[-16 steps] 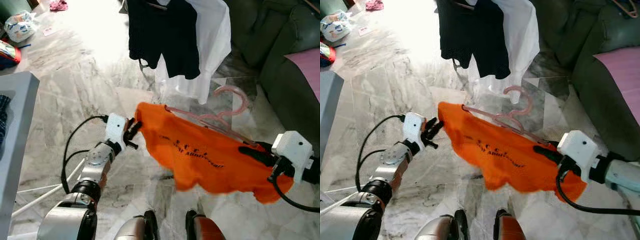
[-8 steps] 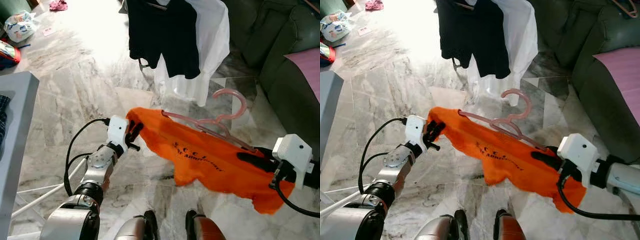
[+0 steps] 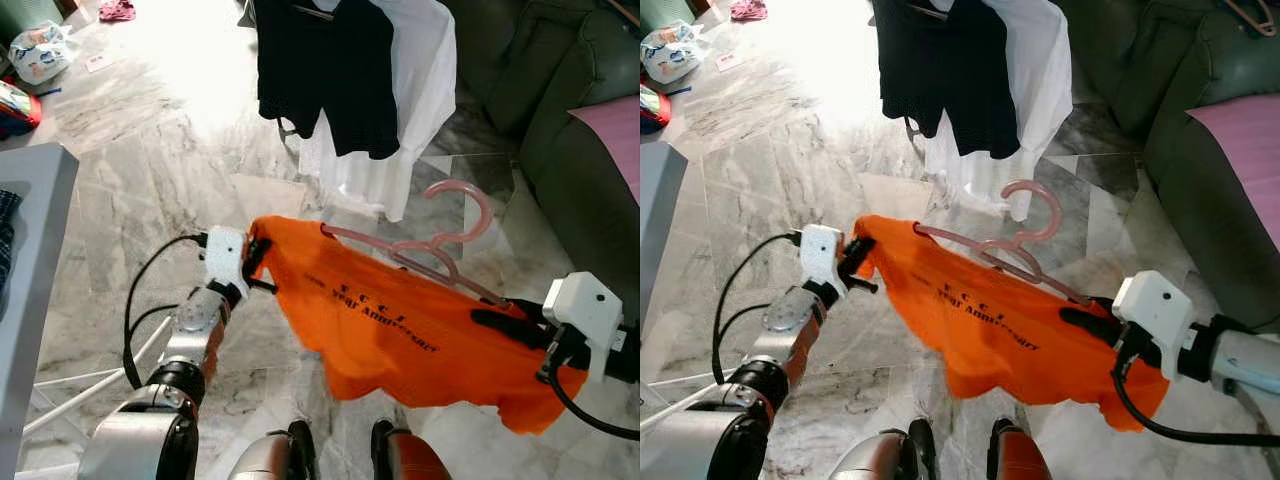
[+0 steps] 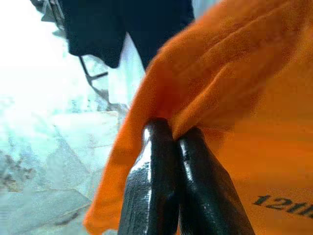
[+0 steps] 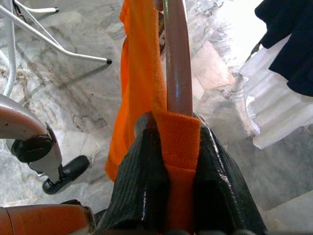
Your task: Hang hanger
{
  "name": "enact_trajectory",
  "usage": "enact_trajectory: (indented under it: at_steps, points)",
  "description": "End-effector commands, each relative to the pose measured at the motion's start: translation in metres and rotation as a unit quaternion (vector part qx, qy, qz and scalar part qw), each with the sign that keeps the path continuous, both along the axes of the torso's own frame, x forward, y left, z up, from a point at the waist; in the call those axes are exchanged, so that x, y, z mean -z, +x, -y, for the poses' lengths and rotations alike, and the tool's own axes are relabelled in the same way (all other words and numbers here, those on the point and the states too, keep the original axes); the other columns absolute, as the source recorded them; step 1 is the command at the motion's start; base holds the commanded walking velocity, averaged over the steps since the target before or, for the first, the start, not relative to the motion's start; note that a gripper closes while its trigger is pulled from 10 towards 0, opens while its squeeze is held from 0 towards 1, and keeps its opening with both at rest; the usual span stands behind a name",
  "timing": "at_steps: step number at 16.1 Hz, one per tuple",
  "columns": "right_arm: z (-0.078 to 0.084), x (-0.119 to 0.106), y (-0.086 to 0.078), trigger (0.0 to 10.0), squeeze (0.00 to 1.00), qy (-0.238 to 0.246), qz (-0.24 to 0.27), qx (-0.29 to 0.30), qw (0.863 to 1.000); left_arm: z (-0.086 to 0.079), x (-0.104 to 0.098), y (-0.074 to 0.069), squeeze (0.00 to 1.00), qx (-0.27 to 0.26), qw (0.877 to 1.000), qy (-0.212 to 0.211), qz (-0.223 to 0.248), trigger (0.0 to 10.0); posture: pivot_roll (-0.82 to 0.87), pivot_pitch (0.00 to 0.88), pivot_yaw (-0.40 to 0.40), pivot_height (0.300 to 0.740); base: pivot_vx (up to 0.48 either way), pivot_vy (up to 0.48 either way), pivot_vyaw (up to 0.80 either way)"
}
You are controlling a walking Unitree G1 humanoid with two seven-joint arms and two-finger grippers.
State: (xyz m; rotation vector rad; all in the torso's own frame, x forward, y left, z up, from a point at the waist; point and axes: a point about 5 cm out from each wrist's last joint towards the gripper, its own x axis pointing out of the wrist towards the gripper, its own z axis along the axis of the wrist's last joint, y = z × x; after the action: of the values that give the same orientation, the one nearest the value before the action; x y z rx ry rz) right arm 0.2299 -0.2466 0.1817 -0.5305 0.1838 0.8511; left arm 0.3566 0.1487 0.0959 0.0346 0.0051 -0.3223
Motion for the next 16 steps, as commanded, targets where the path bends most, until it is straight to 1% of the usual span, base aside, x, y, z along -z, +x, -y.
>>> enact_trajectory:
  at_steps: [1, 4, 6, 8, 10, 11, 13, 15, 16]
  points:
    - [-0.003, -0.003, -0.003, 10.0, 0.0, 0.004, 0.011, -0.005, 1.0, -0.014, 0.002, 0.0, 0.0, -0.035, 0.999, 0.001, -0.005, 0.0, -0.15, 0.255, 0.096, 0.74, 0.0, 0.0, 0.0]
    - [-0.004, 0.0, -0.002, 10.0, 0.0, 0.005, 0.012, 0.002, 1.0, -0.019, -0.002, 0.002, 0.0, -0.057, 0.998, 0.002, 0.002, 0.0, -0.15, 0.253, 0.097, 0.74, 0.0, 0.0, 0.0]
    - [-0.002, 0.007, 0.0, 10.0, 0.0, 0.003, 0.016, 0.019, 1.0, -0.024, -0.008, 0.005, 0.0, -0.076, 0.997, 0.001, 0.015, 0.0, -0.14, 0.251, 0.095, 0.74, 0.0, 0.0, 0.0]
    - [-0.007, 0.029, -0.001, 10.0, 0.0, -0.017, 0.0, 0.03, 0.999, -0.031, -0.02, 0.01, 0.0, -0.108, 0.993, -0.007, 0.038, 0.0, -0.14, 0.251, 0.096, 0.74, 0.0, 0.0, 0.0]
    - [-0.013, 0.049, -0.005, 10.0, 0.0, -0.041, -0.018, 0.025, 0.999, -0.035, -0.032, 0.014, 0.0, -0.124, 0.991, -0.019, 0.056, 0.0, -0.14, 0.247, 0.095, 0.74, 0.0, 0.0, 0.0]
    - [-0.015, 0.055, -0.008, 10.0, 0.0, -0.04, -0.028, 0.021, 0.999, -0.037, -0.037, 0.017, 0.0, -0.13, 0.989, -0.02, 0.063, 0.0, -0.13, 0.246, 0.094, 0.74, 0.0, 0.0, 0.0]
    - [-0.017, 0.053, -0.02, 10.0, 0.0, -0.026, -0.041, 0.006, 0.999, -0.045, -0.04, 0.018, 0.0, -0.151, 0.987, -0.011, 0.059, 0.0, -0.13, 0.246, 0.093, 0.74, 0.0, 0.0, 0.0]
    - [-0.013, 0.044, -0.037, 10.0, 0.0, -0.022, -0.057, -0.009, 0.998, -0.055, -0.035, 0.017, 0.0, -0.175, 0.984, -0.007, 0.039, 0.0, -0.14, 0.248, 0.092, 0.74, 0.0, 0.0, 0.0]
    - [-0.011, 0.038, -0.048, 10.0, 0.0, -0.025, -0.065, -0.018, 0.997, -0.059, -0.032, 0.016, 0.0, -0.186, 0.982, -0.006, 0.03, 0.0, -0.15, 0.248, 0.094, 0.74, 0.0, 0.0, 0.0]
